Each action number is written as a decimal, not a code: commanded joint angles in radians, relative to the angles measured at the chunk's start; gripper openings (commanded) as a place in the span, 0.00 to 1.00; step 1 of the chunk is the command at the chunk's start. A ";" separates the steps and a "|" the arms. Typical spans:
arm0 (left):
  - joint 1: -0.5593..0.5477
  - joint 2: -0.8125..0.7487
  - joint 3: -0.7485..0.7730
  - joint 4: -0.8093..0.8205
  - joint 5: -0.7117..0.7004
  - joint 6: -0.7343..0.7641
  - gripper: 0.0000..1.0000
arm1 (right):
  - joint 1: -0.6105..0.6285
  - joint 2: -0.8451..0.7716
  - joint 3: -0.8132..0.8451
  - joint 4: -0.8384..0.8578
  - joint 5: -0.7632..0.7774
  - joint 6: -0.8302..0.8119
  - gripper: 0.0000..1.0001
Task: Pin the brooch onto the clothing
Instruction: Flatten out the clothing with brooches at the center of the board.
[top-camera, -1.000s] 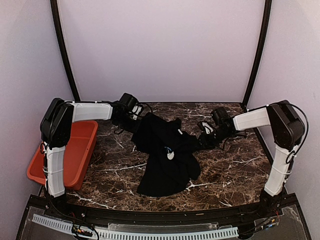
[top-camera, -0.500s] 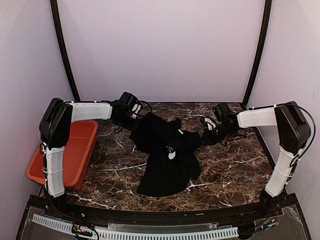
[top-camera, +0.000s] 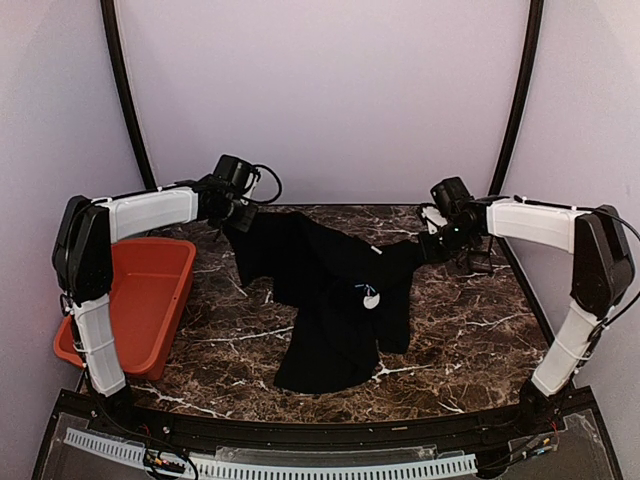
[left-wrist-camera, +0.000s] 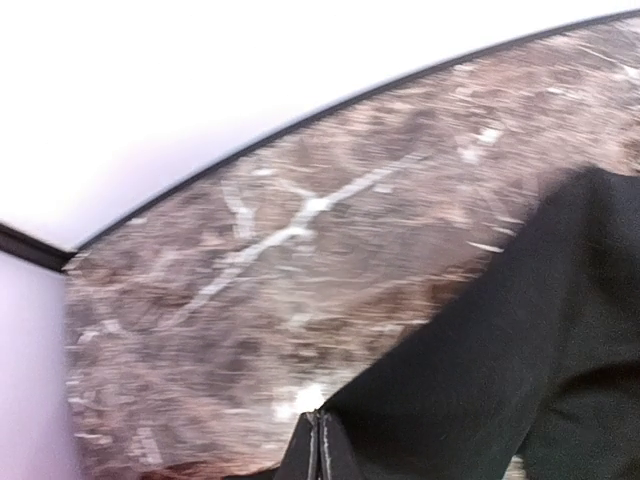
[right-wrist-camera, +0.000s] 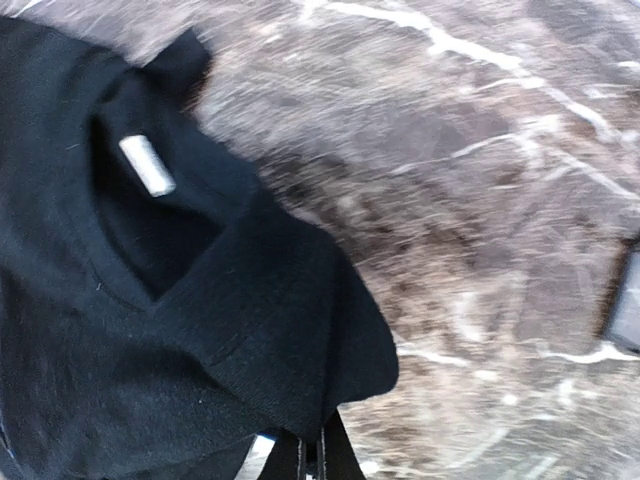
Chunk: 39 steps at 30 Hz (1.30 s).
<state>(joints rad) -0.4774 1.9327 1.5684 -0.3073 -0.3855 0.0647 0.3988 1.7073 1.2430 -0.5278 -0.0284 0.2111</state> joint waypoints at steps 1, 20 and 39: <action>0.037 -0.048 0.011 0.003 -0.175 0.069 0.01 | -0.003 0.038 0.095 -0.060 0.224 -0.013 0.01; 0.088 0.162 0.090 0.053 -0.402 0.208 0.03 | 0.050 0.301 0.454 -0.103 0.261 -0.050 0.64; -0.116 -0.087 -0.012 -0.156 0.048 -0.009 0.99 | 0.051 -0.136 -0.222 -0.029 -0.010 0.079 0.73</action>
<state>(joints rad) -0.4694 1.8820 1.5997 -0.3962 -0.4496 0.0788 0.4450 1.5784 1.0653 -0.6113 0.0273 0.2428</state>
